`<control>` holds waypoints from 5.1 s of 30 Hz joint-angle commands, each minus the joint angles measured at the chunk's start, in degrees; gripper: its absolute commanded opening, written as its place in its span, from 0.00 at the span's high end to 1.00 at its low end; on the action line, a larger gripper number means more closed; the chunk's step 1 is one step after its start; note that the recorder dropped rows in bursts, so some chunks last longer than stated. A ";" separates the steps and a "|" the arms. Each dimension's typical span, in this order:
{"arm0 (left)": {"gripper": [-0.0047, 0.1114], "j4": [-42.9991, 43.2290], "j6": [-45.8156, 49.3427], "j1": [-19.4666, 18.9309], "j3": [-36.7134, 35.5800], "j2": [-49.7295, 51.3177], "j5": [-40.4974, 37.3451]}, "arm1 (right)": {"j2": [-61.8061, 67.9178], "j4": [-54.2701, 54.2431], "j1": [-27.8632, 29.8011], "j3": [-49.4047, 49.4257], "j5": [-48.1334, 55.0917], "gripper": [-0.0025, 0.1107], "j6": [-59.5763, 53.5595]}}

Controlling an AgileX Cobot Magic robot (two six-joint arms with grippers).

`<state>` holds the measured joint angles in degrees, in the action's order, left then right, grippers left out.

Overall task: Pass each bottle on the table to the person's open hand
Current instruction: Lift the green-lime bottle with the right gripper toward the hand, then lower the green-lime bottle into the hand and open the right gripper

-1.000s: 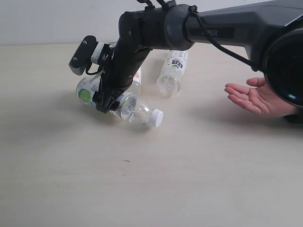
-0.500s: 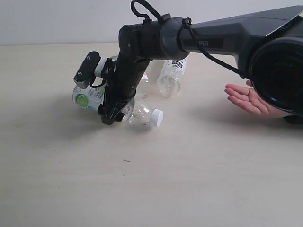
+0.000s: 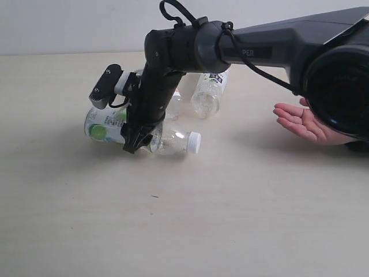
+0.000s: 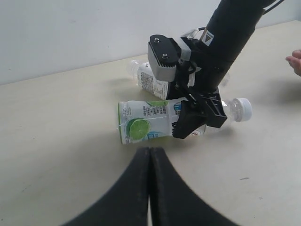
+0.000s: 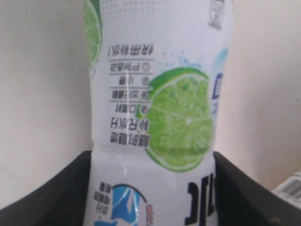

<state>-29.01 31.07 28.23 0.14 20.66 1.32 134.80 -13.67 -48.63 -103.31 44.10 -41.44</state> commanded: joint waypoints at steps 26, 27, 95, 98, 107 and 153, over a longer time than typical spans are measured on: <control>0.96 -0.18 -0.03 -0.27 -0.14 -0.38 0.06 | -32.21 20.24 6.87 -0.21 24.57 0.98 44.08; 0.96 -0.18 -0.03 -0.27 -0.14 -0.38 0.06 | -33.31 20.24 8.37 0.06 25.03 0.98 44.63; 0.96 -0.18 -0.03 -0.27 -0.14 -0.38 0.06 | -40.06 33.14 26.78 49.37 -6.40 0.40 68.65; 0.96 -0.18 -0.03 -0.27 -0.14 -0.38 0.06 | -40.06 33.37 26.78 49.37 -6.50 0.32 68.65; 0.96 -0.18 -0.03 -0.27 -0.14 -0.38 0.06 | -40.06 33.64 26.78 49.37 -6.74 0.29 68.55; 0.96 -0.18 -0.03 -0.27 -0.14 -0.38 0.06 | -31.47 33.35 26.66 33.65 -1.86 0.85 67.35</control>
<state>-29.01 31.07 28.23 0.14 20.66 1.32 103.07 18.34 -22.02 -69.26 43.06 25.04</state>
